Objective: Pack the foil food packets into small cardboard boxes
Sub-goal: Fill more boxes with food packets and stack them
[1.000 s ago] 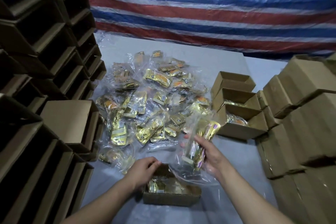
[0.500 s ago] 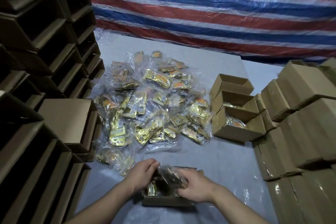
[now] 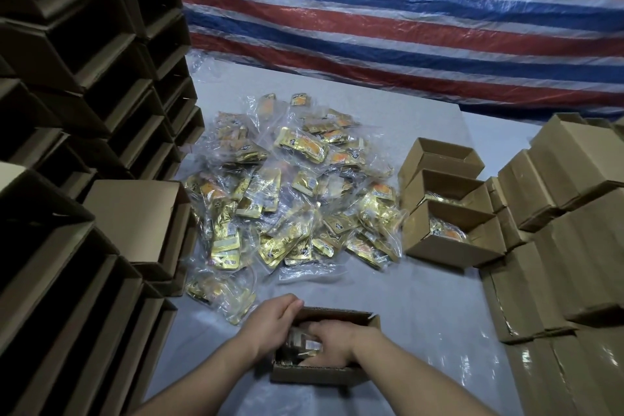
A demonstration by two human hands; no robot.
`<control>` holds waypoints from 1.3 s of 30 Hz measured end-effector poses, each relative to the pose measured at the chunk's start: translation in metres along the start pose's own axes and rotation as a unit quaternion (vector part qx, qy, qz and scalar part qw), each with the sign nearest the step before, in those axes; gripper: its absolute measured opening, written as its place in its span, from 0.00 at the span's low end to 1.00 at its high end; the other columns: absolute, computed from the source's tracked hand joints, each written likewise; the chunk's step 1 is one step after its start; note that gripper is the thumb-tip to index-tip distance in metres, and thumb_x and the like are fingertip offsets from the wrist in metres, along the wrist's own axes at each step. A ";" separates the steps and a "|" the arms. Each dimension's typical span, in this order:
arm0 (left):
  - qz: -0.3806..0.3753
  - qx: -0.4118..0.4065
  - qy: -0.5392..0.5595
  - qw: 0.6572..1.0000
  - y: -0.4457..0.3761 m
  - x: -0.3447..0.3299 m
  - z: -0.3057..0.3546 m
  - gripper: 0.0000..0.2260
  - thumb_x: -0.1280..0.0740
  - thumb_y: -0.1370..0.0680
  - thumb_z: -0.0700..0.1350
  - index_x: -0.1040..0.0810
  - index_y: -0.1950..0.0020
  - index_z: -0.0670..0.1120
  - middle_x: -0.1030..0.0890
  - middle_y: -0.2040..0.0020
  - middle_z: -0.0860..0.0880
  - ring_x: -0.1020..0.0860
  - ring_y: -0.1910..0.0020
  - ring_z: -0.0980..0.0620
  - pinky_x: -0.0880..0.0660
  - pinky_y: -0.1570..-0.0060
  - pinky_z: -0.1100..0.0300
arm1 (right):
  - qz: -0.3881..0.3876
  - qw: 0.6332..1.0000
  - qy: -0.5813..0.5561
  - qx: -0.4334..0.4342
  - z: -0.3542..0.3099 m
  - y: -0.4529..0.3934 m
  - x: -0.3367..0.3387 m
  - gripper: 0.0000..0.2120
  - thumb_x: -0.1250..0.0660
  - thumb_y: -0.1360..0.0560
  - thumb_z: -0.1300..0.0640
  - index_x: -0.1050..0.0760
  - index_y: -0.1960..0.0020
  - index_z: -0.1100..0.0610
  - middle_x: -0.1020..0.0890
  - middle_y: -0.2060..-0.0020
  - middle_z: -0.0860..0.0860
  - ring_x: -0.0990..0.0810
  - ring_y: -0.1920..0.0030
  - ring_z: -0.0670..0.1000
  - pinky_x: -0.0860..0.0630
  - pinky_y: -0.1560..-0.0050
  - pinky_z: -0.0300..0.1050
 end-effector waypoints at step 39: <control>0.019 0.189 0.118 0.975 -0.007 -0.023 0.016 0.25 0.42 0.22 0.66 0.22 0.45 0.46 0.18 0.52 0.49 0.21 0.51 0.52 0.25 0.42 0.54 | 0.405 0.912 0.028 -0.054 0.029 0.055 -0.005 0.09 0.39 0.24 0.47 0.24 0.52 0.52 0.18 0.54 0.50 0.20 0.51 0.54 0.26 0.41 0.51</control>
Point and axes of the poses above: each hand's wrist, its own y-axis away from the middle knuckle, its own x-axis out of the back of the hand, z = x × y, the point moved 1 cm from there along -y, towards the middle knuckle
